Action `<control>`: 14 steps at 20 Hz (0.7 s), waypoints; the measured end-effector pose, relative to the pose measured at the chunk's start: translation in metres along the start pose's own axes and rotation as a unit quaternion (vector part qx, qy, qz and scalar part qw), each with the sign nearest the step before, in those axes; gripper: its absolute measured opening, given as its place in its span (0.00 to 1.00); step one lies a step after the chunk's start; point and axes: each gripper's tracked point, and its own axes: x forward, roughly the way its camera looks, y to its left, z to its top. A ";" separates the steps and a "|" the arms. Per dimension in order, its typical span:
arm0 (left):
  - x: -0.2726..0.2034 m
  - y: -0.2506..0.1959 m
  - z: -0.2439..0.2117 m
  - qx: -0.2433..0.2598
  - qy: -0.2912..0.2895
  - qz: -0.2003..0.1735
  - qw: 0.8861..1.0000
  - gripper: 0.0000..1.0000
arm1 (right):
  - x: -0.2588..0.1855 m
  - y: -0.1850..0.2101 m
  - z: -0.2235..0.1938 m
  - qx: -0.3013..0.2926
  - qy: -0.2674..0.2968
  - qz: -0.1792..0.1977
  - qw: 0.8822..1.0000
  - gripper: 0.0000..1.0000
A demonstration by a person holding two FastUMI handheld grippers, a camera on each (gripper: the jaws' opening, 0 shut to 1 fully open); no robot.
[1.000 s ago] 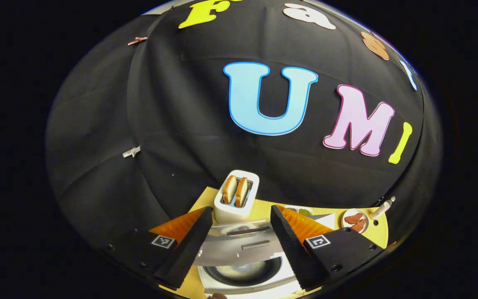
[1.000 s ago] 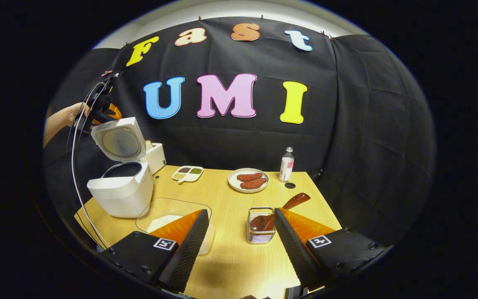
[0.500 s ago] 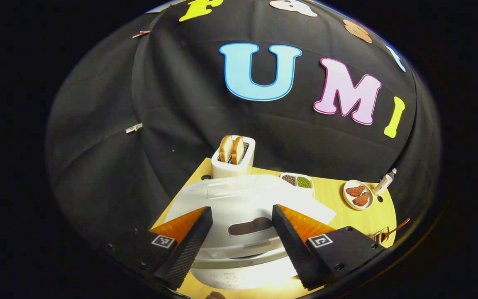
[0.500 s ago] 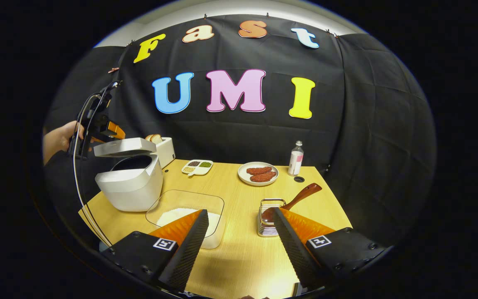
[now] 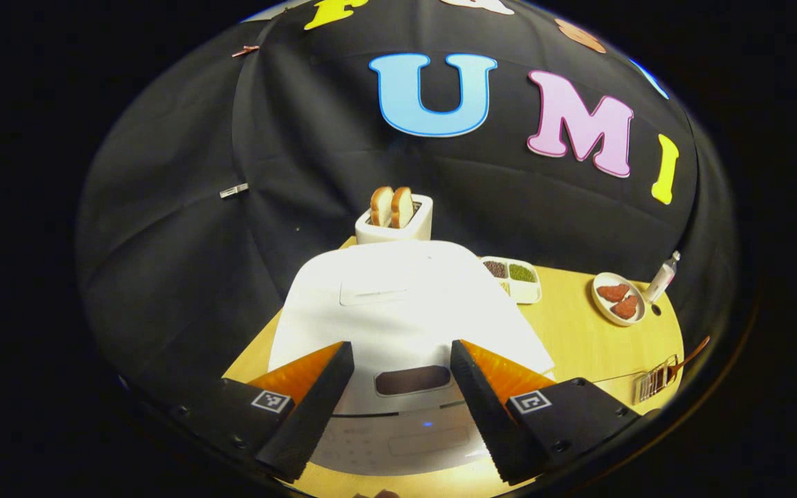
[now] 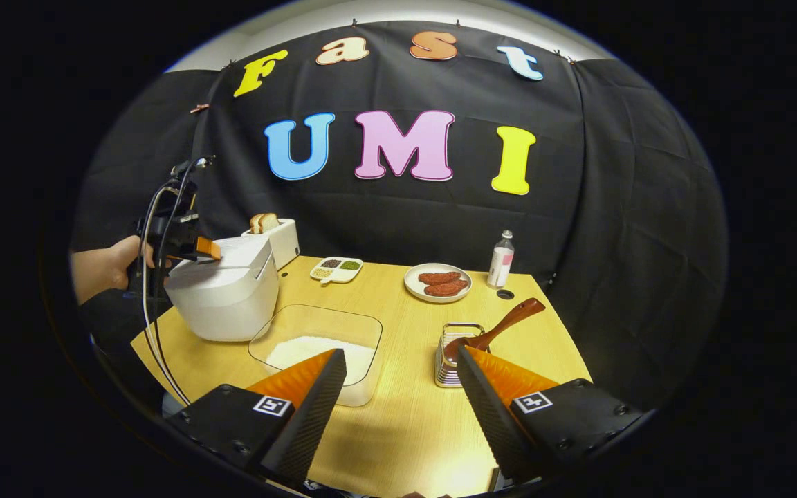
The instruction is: Close the left gripper, press the button to open the rice cooker; take a wooden spoon from the chopstick holder with the right hand, scoop a spoonful of rice and pour it into the rice cooker, then put the wooden spoon back into the chopstick holder.
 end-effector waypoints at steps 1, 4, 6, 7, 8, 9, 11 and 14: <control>0.001 0.000 0.002 -0.002 -0.009 0.005 1.000 1.00 | 0.000 -0.002 0.000 0.001 0.000 -0.001 1.000 1.00; 0.002 -0.003 0.002 0.002 -0.024 0.014 1.000 1.00 | 0.000 -0.006 0.000 0.005 0.000 -0.001 1.000 1.00; 0.004 -0.006 0.002 0.013 -0.023 0.015 1.000 1.00 | 0.001 -0.010 0.001 0.004 -0.002 -0.001 1.000 1.00; 0.003 -0.006 0.002 0.011 -0.021 0.015 1.000 1.00 | 0.002 -0.012 0.001 0.003 -0.003 0.000 1.000 1.00; 0.003 -0.006 0.004 0.005 -0.022 0.016 1.000 1.00 | 0.003 -0.014 0.001 0.004 -0.003 0.001 1.000 1.00; 0.002 -0.005 0.006 0.002 -0.024 0.014 1.000 1.00 | 0.004 -0.015 0.002 0.007 -0.003 0.003 1.000 1.00; -0.007 -0.010 0.004 0.001 -0.023 0.000 1.000 0.99 | 0.006 -0.018 0.010 0.012 -0.011 0.008 1.000 1.00; -0.042 -0.018 0.026 -0.011 -0.074 -0.009 0.997 0.96 | 0.010 -0.028 0.029 0.003 -0.033 0.013 0.999 1.00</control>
